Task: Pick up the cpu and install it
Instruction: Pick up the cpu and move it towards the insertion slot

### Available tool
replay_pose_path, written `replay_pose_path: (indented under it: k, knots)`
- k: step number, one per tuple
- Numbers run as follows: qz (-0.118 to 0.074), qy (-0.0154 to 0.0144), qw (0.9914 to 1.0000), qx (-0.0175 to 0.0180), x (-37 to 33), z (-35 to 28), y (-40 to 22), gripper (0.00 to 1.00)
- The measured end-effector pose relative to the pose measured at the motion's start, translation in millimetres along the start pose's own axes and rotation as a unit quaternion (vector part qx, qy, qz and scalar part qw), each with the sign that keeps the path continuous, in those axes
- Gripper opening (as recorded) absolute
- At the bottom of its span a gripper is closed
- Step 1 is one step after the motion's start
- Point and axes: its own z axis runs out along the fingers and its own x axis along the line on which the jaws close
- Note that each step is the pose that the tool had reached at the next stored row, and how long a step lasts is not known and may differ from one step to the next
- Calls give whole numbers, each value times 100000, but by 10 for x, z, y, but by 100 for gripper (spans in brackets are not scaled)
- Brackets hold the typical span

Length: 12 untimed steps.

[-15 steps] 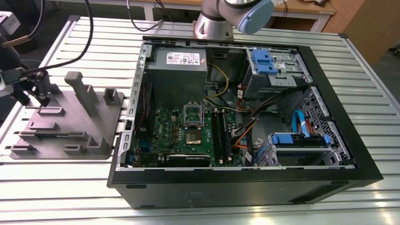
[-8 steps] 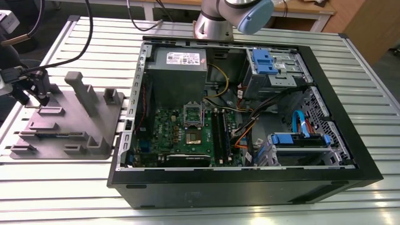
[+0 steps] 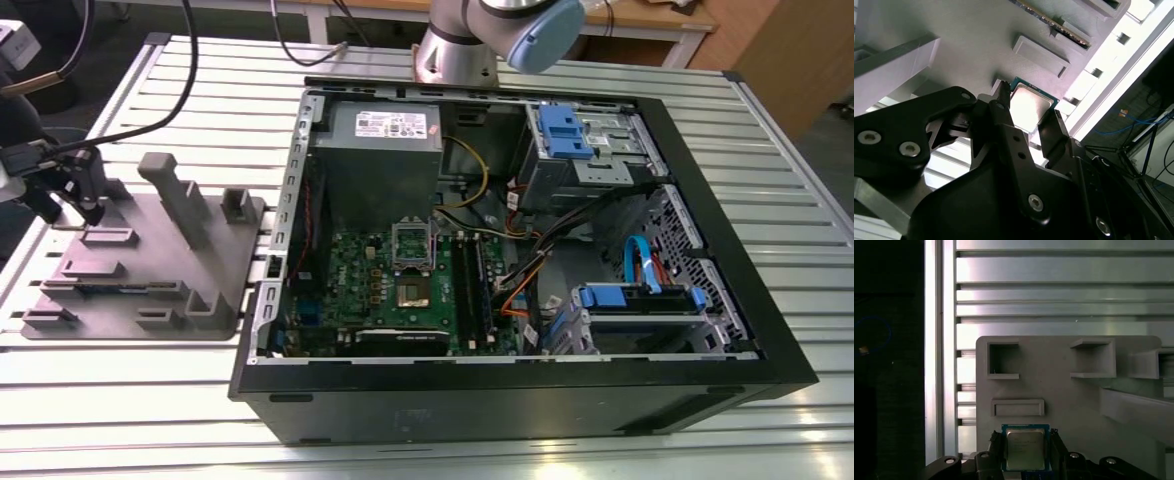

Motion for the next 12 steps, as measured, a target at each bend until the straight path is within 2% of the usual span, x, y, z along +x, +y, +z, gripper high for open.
replay_pose_path:
  k: [4,12]
  knots:
    - [0,-20,100000,-13,-2,-53,2,47]
    - [1,-20,100000,-15,-5,-199,8,47]
